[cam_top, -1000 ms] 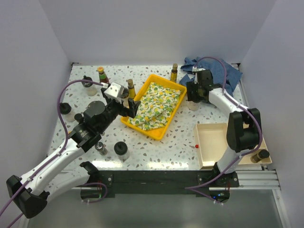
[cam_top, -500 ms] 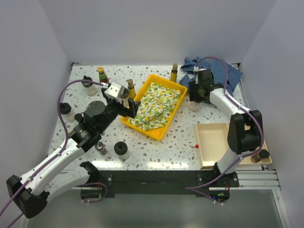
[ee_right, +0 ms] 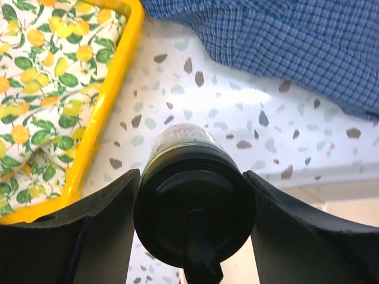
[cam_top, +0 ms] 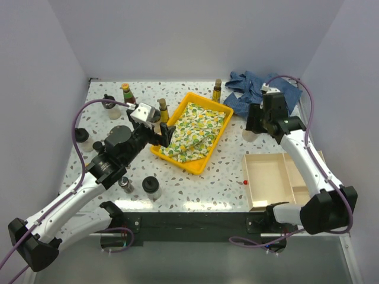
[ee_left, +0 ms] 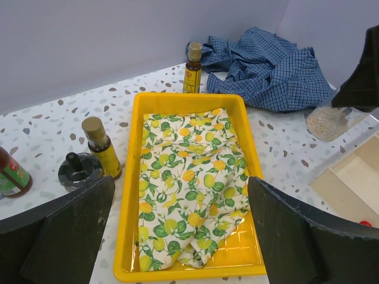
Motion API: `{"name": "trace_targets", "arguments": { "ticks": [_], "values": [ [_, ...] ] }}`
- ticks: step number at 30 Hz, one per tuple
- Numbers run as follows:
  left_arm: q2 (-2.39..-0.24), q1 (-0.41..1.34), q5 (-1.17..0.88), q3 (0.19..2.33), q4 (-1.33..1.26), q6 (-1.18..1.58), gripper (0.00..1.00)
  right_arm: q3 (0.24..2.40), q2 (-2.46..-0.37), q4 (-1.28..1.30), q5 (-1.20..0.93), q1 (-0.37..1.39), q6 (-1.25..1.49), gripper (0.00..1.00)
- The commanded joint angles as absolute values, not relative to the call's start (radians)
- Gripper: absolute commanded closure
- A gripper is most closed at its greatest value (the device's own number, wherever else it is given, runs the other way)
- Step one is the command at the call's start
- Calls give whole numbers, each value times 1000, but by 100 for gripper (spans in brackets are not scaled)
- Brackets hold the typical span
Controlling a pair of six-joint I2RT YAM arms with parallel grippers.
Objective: Organize the condiment bottles
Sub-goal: Place the bottle in the storage box.
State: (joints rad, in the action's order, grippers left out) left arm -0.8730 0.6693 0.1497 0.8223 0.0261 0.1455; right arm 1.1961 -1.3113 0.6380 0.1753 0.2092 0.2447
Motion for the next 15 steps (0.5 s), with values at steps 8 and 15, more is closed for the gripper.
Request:
{"name": "trace_targets", "arguments": {
  "ticks": [8,15],
  "values": [
    [-871,672,141,825,-9,133,0,1069,-1057,841,360,212,380,61],
    [-870,672,147,824,-8,133,0,1019,-1012,876,419,213,416,61]
  ]
}}
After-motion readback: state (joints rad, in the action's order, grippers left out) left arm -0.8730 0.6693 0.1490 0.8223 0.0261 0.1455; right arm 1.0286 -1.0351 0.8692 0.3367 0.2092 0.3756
